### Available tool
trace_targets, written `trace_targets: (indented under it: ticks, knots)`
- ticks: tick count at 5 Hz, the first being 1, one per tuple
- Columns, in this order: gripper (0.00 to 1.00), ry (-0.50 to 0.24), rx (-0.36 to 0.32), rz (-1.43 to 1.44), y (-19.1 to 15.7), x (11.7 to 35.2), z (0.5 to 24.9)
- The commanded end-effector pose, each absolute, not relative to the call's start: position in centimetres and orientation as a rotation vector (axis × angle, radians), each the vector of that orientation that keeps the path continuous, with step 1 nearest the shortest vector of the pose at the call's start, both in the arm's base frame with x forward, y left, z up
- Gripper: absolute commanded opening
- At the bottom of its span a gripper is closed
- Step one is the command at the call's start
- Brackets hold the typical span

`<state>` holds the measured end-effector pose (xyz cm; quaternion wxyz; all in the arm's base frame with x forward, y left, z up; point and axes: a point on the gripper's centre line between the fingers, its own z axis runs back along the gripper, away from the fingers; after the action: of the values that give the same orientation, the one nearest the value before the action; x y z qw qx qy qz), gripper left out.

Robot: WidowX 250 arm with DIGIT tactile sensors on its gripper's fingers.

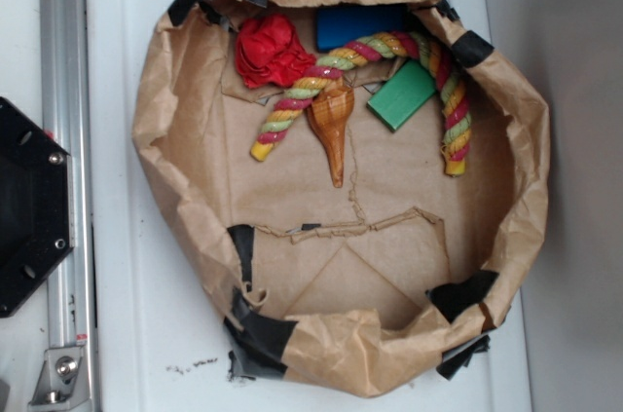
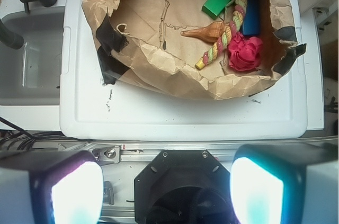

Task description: Grab the multicolored rope.

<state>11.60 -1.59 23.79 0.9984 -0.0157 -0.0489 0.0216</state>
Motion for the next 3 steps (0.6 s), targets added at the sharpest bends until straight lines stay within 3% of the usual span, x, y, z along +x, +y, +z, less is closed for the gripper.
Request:
trace_targets:
  ticks: [1, 3]
  knots:
    - [1.0, -0.107, -0.033, 0.043, -1.6, 11.7, 24.1]
    - [1.0, -0.097, 0.096, 0.205, 2.6, 21.6, 19.0]
